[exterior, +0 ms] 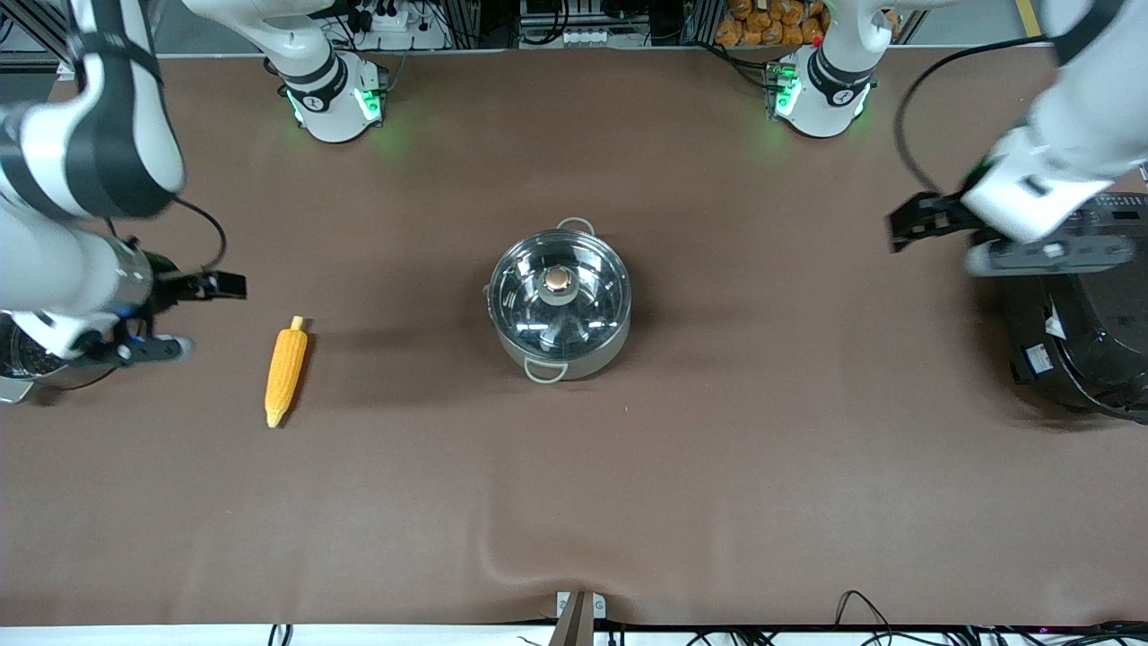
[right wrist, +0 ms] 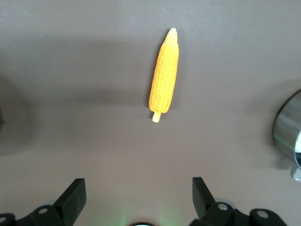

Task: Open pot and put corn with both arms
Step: 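Reach the left gripper to the lid while the right gripper reaches corn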

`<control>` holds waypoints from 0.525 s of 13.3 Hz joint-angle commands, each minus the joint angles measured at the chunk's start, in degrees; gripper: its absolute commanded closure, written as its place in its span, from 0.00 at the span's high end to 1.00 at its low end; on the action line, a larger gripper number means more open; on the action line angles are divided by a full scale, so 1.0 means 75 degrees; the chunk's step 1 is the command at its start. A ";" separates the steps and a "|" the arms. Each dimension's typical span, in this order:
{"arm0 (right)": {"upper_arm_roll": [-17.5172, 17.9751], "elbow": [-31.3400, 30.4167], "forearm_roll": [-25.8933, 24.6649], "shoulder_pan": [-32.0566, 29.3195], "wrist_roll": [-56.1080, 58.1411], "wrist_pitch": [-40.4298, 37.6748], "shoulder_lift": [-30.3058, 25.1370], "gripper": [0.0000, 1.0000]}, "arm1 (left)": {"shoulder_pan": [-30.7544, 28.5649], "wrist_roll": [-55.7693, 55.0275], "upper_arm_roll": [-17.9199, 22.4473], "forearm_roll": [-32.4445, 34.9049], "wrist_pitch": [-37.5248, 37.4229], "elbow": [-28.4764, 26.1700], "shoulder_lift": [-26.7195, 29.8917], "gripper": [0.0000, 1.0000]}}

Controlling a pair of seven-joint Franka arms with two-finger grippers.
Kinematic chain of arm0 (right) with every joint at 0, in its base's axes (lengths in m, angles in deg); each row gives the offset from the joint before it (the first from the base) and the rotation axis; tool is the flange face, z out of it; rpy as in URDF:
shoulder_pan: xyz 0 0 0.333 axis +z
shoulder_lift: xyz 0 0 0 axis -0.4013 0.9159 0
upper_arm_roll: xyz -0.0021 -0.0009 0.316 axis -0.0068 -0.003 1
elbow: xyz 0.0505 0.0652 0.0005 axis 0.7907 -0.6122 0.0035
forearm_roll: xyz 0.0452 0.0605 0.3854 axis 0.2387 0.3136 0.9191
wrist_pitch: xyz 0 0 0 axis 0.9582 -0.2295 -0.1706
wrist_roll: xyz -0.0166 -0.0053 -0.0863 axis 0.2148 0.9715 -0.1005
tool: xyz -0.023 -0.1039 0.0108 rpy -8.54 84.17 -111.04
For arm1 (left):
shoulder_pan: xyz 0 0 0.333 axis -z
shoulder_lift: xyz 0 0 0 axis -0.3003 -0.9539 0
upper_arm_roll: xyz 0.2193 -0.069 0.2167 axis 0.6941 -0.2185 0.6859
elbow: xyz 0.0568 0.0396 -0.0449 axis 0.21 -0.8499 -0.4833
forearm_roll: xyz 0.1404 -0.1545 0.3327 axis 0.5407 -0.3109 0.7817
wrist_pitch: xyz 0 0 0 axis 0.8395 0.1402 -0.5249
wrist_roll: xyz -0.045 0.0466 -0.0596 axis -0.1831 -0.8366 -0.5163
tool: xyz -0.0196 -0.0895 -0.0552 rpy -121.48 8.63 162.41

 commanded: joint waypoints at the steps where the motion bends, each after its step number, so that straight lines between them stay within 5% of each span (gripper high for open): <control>1: -0.0039 0.0332 -0.0140 0.0037 -0.0052 0.0142 0.0319 1.00 | 0.0717 -0.1460 -0.0241 -0.0118 0.0002 0.0897 -0.0809 1.00; 7: -0.0050 -0.1446 -0.0139 -0.0209 -0.0110 0.2437 0.0694 1.00 | 0.2885 -0.5105 -0.0160 -0.0059 0.1522 0.1391 -0.2203 1.00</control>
